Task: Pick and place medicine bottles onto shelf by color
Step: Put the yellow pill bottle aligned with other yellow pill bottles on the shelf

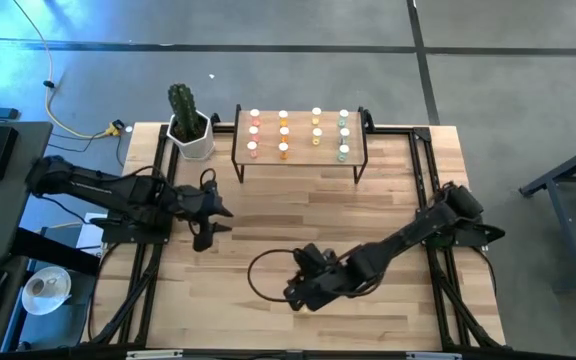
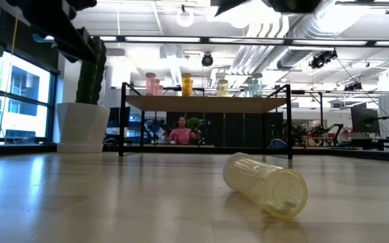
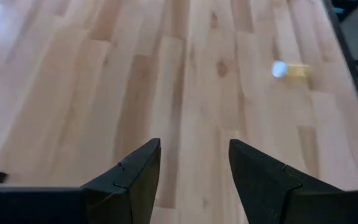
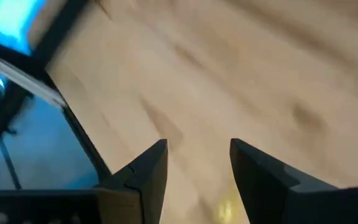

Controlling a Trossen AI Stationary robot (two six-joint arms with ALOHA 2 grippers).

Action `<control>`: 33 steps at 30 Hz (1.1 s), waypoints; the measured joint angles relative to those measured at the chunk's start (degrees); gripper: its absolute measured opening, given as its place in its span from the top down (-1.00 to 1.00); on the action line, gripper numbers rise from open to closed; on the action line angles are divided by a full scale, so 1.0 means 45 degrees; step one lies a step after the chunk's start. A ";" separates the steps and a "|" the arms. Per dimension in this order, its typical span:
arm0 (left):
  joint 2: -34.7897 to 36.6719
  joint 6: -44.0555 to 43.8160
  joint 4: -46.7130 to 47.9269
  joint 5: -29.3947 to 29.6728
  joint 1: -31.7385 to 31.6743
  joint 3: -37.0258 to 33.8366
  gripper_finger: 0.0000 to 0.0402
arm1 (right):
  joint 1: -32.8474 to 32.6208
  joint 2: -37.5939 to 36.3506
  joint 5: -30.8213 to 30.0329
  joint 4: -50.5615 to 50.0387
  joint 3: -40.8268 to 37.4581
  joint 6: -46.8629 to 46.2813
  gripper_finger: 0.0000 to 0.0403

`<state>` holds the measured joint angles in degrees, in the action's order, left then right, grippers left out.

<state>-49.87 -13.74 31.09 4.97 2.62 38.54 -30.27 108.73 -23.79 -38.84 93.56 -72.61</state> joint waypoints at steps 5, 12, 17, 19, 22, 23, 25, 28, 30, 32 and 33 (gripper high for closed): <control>0.0000 -0.0497 0.0152 0.0053 0.1076 0.0000 0.10 | -0.0003 0.0993 0.2645 -0.0632 0.0358 -0.1946 0.18; 0.0000 -0.0874 -0.0012 0.0674 0.2174 0.0000 0.10 | -0.0003 0.1735 0.4323 -0.1166 0.0290 -0.3412 0.18; 0.0000 -0.0957 0.0010 0.0840 0.2538 0.0000 0.10 | 0.0007 0.2212 0.4618 -0.1018 0.0290 -0.3844 0.18; 0.0005 -0.0957 -0.0008 0.0845 0.2624 0.0000 0.10 | 0.0007 0.2441 0.4744 -0.1013 0.0285 -0.3887 0.18; 0.0005 -0.0950 -0.0011 0.0845 0.2694 0.0000 0.10 | 0.0002 0.2736 0.4913 -0.0873 0.0285 -0.3904 0.18; 0.0003 -0.0952 -0.0006 0.0845 0.2694 0.0000 0.10 | 0.0002 0.2830 0.4924 -0.0840 0.0285 -0.3906 0.18; 0.0005 -0.0947 -0.0018 0.0890 0.2694 0.0000 0.10 | 0.0033 0.3044 0.4925 -0.0695 0.0285 -0.3906 0.18; 0.0005 -0.0920 -0.0018 0.1140 0.2694 0.0000 0.10 | 0.0099 0.3389 0.5164 -0.0439 0.0285 -0.3906 0.18; 0.0005 -0.0914 -0.0008 0.1253 0.2689 0.0000 0.10 | 0.0153 0.3642 0.5445 -0.0245 0.0281 -0.3902 0.18; 0.0005 -0.0916 -0.0008 0.1341 0.2689 0.0000 0.10 | 0.0218 0.3856 0.5744 -0.0154 0.0276 -0.3887 0.18; 0.0005 -0.0918 -0.0010 0.1345 0.2689 0.0000 0.10 | 0.0230 0.3948 0.5817 -0.0140 0.0276 -0.3890 0.18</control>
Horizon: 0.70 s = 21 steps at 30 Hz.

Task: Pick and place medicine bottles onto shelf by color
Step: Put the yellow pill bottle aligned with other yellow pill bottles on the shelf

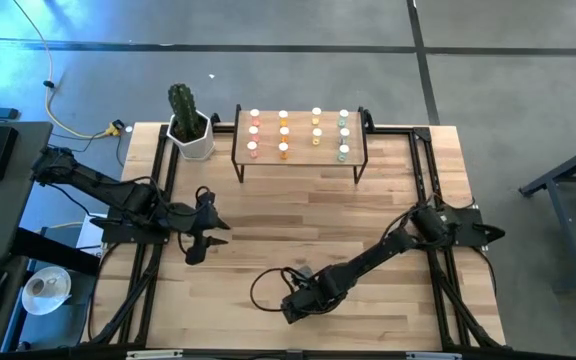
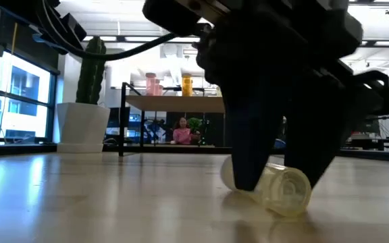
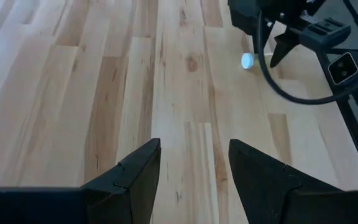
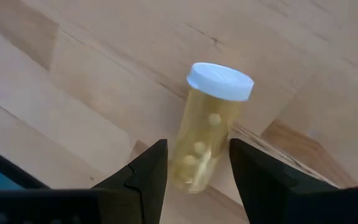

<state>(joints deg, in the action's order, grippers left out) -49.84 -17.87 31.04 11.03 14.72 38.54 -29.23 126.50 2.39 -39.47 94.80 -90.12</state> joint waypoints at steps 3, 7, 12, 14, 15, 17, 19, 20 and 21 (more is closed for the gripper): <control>0.0000 0.0000 -0.0002 0.0015 0.0000 0.0000 0.10 | 0.0010 0.0132 0.0108 0.0031 0.0029 -0.0016 0.18; 0.0000 0.0002 -0.0001 0.0029 0.0000 0.0000 0.10 | 0.0005 0.0208 0.0108 -0.0018 0.0048 -0.0081 0.20; 0.0000 0.0002 -0.0003 0.0026 0.0000 0.0000 0.10 | 0.0005 0.0235 0.0103 -0.0457 0.0047 -0.0346 0.37; 0.0000 0.0004 -0.0003 0.0024 0.0000 0.0000 0.10 | 0.0005 0.0243 0.0103 -0.0544 0.0039 -0.0317 0.47; 0.0000 0.0000 -0.0003 0.0024 0.0000 0.0000 0.10 | 0.0005 0.0243 0.0094 -0.0557 0.0039 -0.0273 0.52; 0.0000 0.0000 -0.0003 0.0026 0.0000 0.0000 0.10 | -0.0004 0.0248 -0.0009 -0.0553 0.0039 0.0040 0.61; 0.0000 0.0000 -0.0003 0.0024 0.0000 0.0000 0.10 | -0.0005 0.0248 -0.0094 -0.0538 0.0034 0.0429 0.66; 0.0000 -0.0010 -0.0003 0.0024 0.0000 0.0000 0.10 | -0.0005 0.0248 -0.0122 -0.0529 0.0034 0.0629 0.67; 0.0000 -0.0026 -0.0003 0.0024 0.0000 0.0000 0.10 | -0.0005 0.0245 -0.0163 -0.0511 0.0034 0.0778 0.67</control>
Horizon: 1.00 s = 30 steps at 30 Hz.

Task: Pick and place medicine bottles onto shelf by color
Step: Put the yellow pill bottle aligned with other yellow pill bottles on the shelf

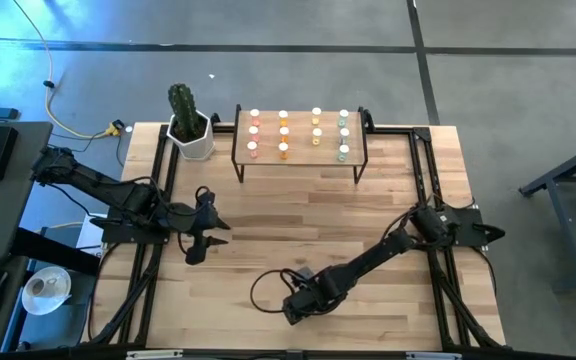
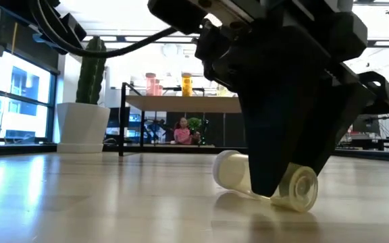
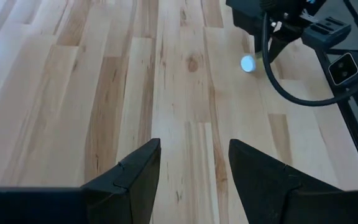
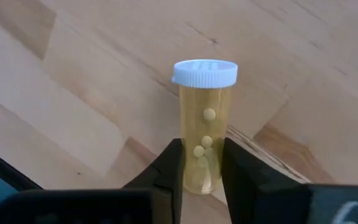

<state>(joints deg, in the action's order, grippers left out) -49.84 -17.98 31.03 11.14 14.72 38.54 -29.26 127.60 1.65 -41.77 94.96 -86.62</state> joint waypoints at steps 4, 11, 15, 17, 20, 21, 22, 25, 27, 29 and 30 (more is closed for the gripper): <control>0.0000 -0.0207 -0.0156 -0.0037 -0.0001 0.0000 0.10 | -0.0059 -0.0124 -0.0824 -0.0048 0.0240 0.0719 0.62; -0.0005 -0.0040 -0.1135 -0.0481 0.0000 0.0000 0.10 | -0.0295 -0.0567 -0.4098 -0.0615 0.2534 0.3603 0.60; -0.0005 0.0821 -0.2042 -0.0481 0.0002 0.0000 0.10 | -0.0518 -0.0488 -0.6101 -0.1072 0.4070 0.5804 0.60; -0.0005 0.1278 -0.2647 -0.0527 0.0014 0.0000 0.10 | -0.0619 -0.0522 -0.7147 -0.1243 0.4966 0.7072 0.59; -0.0005 0.2018 -0.3869 -0.0952 0.0182 -0.0070 0.10 | -0.0725 -0.0546 -0.8704 -0.1343 0.5869 0.8937 0.59; -0.0005 0.2303 -0.4523 -0.1166 0.0264 -0.0173 0.10 | -0.0750 -0.0531 -0.9152 -0.1447 0.6151 0.9507 0.59; -0.0005 0.2567 -0.5186 -0.1369 0.0336 -0.0316 0.10 | -0.0758 -0.0527 -0.9578 -0.1474 0.6422 1.0073 0.59; -0.0010 0.3071 -0.7094 -0.1708 0.0518 -0.0745 0.10 | -0.0729 -0.0546 -1.0622 -0.1436 0.7102 1.1426 0.59; -0.0010 0.3140 -0.7846 -0.1633 0.0516 -0.0841 0.10 | -0.0677 -0.0546 -1.1149 -0.1445 0.7416 1.2153 0.59; -0.0018 0.3075 -0.8401 -0.1370 0.0505 -0.0884 0.10 | -0.0593 -0.0546 -1.1478 -0.1437 0.7642 1.2627 0.59; -0.0077 0.3049 -0.8702 -0.1223 0.0500 -0.0884 0.10 | -0.0539 -0.0546 -1.1570 -0.1423 0.7729 1.2760 0.59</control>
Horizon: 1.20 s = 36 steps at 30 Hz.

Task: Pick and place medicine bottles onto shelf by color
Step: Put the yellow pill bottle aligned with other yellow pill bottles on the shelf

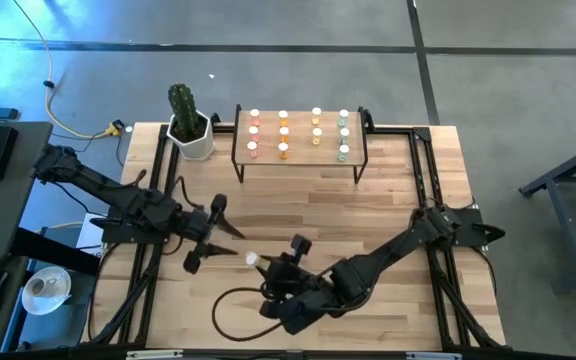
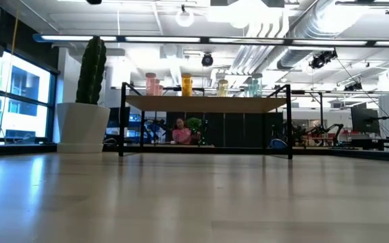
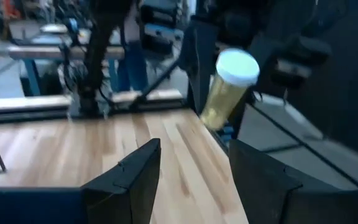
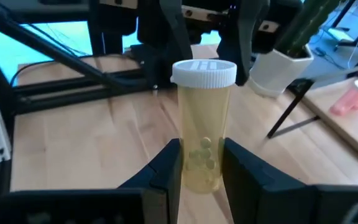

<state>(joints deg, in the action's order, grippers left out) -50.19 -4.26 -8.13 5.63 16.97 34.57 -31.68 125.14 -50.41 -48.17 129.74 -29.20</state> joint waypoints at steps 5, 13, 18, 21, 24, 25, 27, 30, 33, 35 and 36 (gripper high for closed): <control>-0.0371 -0.0002 -0.1430 -0.0026 -0.0005 -0.0005 0.10 | 0.0384 0.0000 -0.0029 0.0824 0.0008 0.0751 0.59; -0.1425 0.0026 -0.2821 -0.0156 -0.0005 -0.0005 0.10 | 0.0709 0.0000 -0.0019 0.1746 -0.0036 0.1622 0.59; -0.1720 0.0428 -0.3714 -0.0147 0.0000 -0.0005 0.10 | 0.0733 0.0000 0.0052 0.1708 -0.0041 0.1610 0.59; -0.1713 0.0432 -0.3771 -0.0143 -0.0010 -0.0005 0.10 | 0.0733 0.0000 0.0059 0.1717 -0.0041 0.1610 0.59; -0.1709 0.0430 -0.4125 -0.0414 -0.0010 -0.0005 0.10 | 0.0733 0.0000 0.0063 0.1714 -0.0041 0.1609 0.59; -0.1705 0.0430 -0.4155 -0.0568 -0.0010 -0.0005 0.10 | 0.0733 0.0000 0.0060 0.1717 -0.0041 0.1605 0.59; -0.1710 0.0376 -0.4136 -0.0650 -0.0010 -0.0005 0.10 | 0.0752 0.0000 0.0063 0.1712 -0.0041 0.1610 0.59; -0.1710 0.0336 -0.4030 -0.0675 -0.0010 -0.0005 0.10 | 0.0792 0.0000 0.0063 0.1721 -0.0041 0.1605 0.59; -0.1710 0.0333 -0.4019 -0.0672 -0.0015 -0.0005 0.14 | 0.0806 0.0000 0.0073 0.1717 -0.0041 0.1605 0.59; -0.1710 0.0333 -0.4018 -0.0671 -0.0015 -0.0005 0.20 | 0.0806 0.0000 0.0119 0.1721 -0.0041 0.1608 0.59; -0.1710 0.0333 -0.4015 -0.0671 -0.0015 -0.0005 0.23 | 0.0813 0.0000 0.0117 0.1721 -0.0041 0.1610 0.59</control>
<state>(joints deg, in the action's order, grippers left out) -57.89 -2.76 -26.20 2.61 16.91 34.54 -28.02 125.14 -49.89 -40.42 129.56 -21.96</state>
